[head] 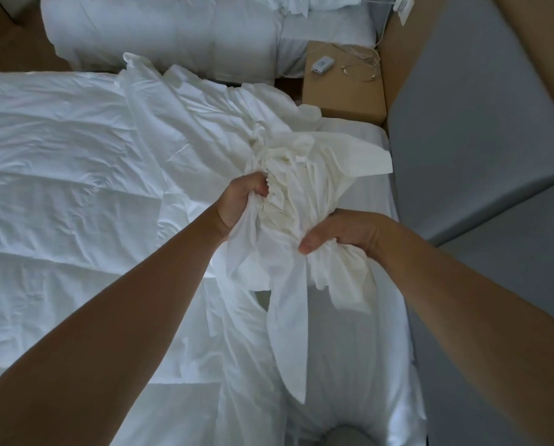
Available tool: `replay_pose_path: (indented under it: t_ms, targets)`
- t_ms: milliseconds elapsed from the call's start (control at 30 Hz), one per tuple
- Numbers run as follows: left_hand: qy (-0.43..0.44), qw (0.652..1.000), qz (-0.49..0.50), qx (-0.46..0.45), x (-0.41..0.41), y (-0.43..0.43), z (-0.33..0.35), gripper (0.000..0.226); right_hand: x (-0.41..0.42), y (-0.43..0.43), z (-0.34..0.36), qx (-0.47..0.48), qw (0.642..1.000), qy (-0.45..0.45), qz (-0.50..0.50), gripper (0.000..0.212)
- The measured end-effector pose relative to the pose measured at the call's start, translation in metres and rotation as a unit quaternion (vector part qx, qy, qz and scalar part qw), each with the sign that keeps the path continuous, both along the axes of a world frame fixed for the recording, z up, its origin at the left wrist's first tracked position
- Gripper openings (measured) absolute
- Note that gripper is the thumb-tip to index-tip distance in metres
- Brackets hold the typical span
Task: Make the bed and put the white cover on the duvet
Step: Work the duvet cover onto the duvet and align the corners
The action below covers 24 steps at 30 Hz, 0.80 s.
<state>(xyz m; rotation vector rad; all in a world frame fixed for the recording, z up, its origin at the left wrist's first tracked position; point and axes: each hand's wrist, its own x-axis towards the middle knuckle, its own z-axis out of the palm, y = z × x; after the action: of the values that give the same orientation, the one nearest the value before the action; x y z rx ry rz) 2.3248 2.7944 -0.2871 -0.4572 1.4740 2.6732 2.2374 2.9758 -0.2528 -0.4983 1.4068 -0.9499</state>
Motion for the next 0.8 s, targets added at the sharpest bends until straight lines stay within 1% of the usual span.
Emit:
replay_pose_path:
  t_ms: [67, 133, 200, 267, 300, 367, 400, 433, 500, 533, 567, 600, 633, 667, 700, 733, 767, 800]
  targets:
    - [-0.019, 1.0, -0.004, -0.011, 0.001, -0.001, -0.002, 0.026, -0.007, 0.002, 0.007, 0.044, 0.998, 0.007, 0.041, 0.039]
    - [-0.028, 0.999, -0.02, -0.002, 0.005, -0.003, -0.002, 0.03, -0.014, 0.003, 0.01, 0.074, 0.995, 0.025, 0.061, 0.035]
    - [-0.026, 0.998, -0.049, -0.009, 0.01, -0.005, 0.0, 0.029, -0.021, 0.004, 0.007, 0.049, 0.998, 0.02, 0.015, 0.033]
    - [-0.067, 0.991, -0.106, -0.05, 0.016, -0.002, 0.005, 0.021, -0.029, 0.004, 0.001, 0.019, 0.999, 0.015, -0.045, 0.037]
    - [-0.1, 0.982, -0.147, -0.072, 0.019, 0.002, 0.006, 0.026, -0.032, 0.003, -0.003, 0.017, 0.997, 0.026, -0.065, 0.038]
    - [-0.145, 0.955, -0.236, -0.105, 0.022, 0.01, 0.004, 0.055, -0.035, 0.0, -0.013, 0.022, 0.993, 0.056, -0.097, 0.025]
    - [-0.153, 0.945, -0.267, -0.11, 0.022, 0.015, 0.003, 0.066, -0.035, -0.002, -0.017, 0.0, 0.992, 0.05, -0.118, 0.022]
    - [-0.151, 0.941, -0.277, -0.119, 0.022, 0.019, 0.002, 0.068, -0.035, -0.003, -0.019, -0.006, 0.99, 0.043, -0.133, 0.025]
    - [-0.132, 0.95, -0.265, -0.102, 0.021, 0.024, -0.003, 0.066, -0.034, -0.007, -0.013, 0.021, 0.988, 0.079, -0.133, 0.035]
    - [-0.122, 0.955, -0.255, -0.087, 0.022, 0.025, -0.004, 0.066, -0.033, -0.007, -0.01, 0.041, 0.989, 0.092, -0.11, 0.038]
    - [-0.114, 0.963, -0.234, -0.071, 0.022, 0.024, -0.004, 0.06, -0.034, -0.006, -0.005, 0.066, 0.987, 0.116, -0.089, 0.038]
    - [-0.103, 0.973, -0.199, -0.056, 0.023, 0.022, -0.004, 0.049, -0.035, -0.003, -0.002, 0.078, 0.987, 0.12, -0.076, 0.037]
    - [-0.098, 0.983, -0.148, -0.04, 0.022, 0.019, -0.001, 0.034, -0.037, 0.0, -0.001, 0.078, 0.99, 0.097, -0.061, 0.037]
    - [-0.088, 0.991, -0.1, -0.025, 0.021, 0.015, 0.0, 0.025, -0.035, 0.004, 0.0, 0.082, 0.994, 0.047, -0.047, 0.039]
    - [-0.077, 0.995, -0.068, -0.017, 0.018, 0.013, 0.002, 0.021, -0.028, 0.006, 0.001, 0.094, 0.995, 0.005, -0.013, 0.04]
    - [-0.057, 0.997, -0.051, -0.011, 0.015, 0.012, 0.002, 0.022, -0.021, 0.007, 0.0, 0.108, 0.994, -0.002, 0.033, 0.041]
    - [-0.04, 0.998, -0.038, -0.006, 0.012, 0.012, 0.003, 0.024, -0.013, 0.005, -0.001, 0.115, 0.991, 0.014, 0.069, 0.043]
    - [-0.025, 0.999, -0.025, 0.005, 0.008, 0.013, 0.0, 0.027, -0.006, 0.002, 0.0, 0.117, 0.989, 0.03, 0.082, 0.047]
